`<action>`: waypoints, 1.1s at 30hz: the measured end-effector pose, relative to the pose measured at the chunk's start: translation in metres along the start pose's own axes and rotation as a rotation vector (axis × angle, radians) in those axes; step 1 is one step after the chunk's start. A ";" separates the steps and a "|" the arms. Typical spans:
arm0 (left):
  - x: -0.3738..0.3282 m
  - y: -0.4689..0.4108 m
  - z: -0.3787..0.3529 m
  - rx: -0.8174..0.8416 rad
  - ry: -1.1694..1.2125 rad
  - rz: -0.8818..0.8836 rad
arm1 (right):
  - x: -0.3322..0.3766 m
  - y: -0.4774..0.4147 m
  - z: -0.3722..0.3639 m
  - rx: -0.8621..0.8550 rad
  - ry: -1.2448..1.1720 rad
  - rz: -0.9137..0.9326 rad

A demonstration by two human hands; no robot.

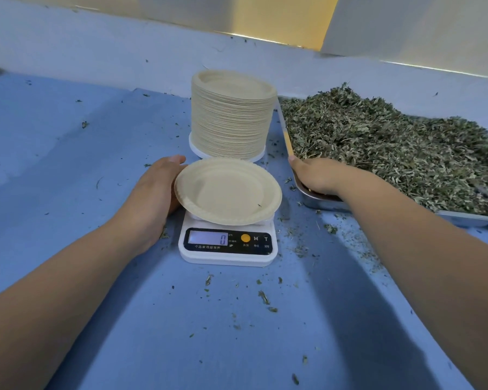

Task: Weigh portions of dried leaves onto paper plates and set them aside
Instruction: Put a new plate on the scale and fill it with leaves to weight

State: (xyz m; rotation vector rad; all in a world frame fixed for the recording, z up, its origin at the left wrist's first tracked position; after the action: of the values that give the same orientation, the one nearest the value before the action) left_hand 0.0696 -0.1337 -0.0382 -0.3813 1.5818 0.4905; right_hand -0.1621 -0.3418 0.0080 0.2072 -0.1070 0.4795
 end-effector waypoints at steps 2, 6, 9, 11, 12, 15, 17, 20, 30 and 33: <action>0.001 0.000 0.001 -0.002 -0.018 -0.004 | 0.001 0.000 0.005 -0.167 0.053 0.082; 0.002 -0.002 -0.001 -0.017 -0.068 -0.005 | -0.008 0.015 0.016 -0.654 0.173 0.100; 0.002 -0.003 -0.002 -0.031 -0.076 0.002 | -0.019 0.011 0.007 -0.359 0.166 -0.045; 0.000 -0.001 -0.003 -0.038 -0.076 0.012 | -0.023 0.008 -0.002 -0.196 0.030 -0.020; 0.000 -0.001 -0.003 -0.042 -0.078 0.015 | -0.022 0.010 -0.003 -0.194 -0.008 0.012; -0.001 -0.002 -0.004 -0.031 -0.076 -0.007 | -0.015 0.019 -0.004 -0.272 -0.051 0.047; 0.000 -0.003 -0.004 -0.027 -0.070 -0.011 | -0.009 0.026 -0.008 -0.355 -0.016 0.036; 0.002 -0.005 -0.004 -0.011 -0.093 -0.024 | 0.002 0.035 -0.017 -0.302 0.012 0.012; -0.003 0.005 -0.001 -0.020 -0.075 -0.063 | 0.007 0.042 -0.020 -0.427 -0.003 0.005; -0.003 0.007 -0.002 -0.018 -0.066 -0.054 | 0.009 0.045 -0.017 -0.468 0.100 -0.013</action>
State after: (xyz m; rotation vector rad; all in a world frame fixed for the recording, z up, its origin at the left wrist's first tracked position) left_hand 0.0642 -0.1287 -0.0346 -0.4164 1.4999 0.4715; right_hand -0.1746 -0.2949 0.0006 -0.2745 -0.1168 0.4388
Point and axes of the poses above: each hand's wrist, its own y-axis away from the middle knuckle, its own z-axis out of the back of the hand, x = y × z, the point moved 3 cm from there along -y, towards the middle knuckle, and after that the axes turned 3 degrees about z, right-handed, at the moved point
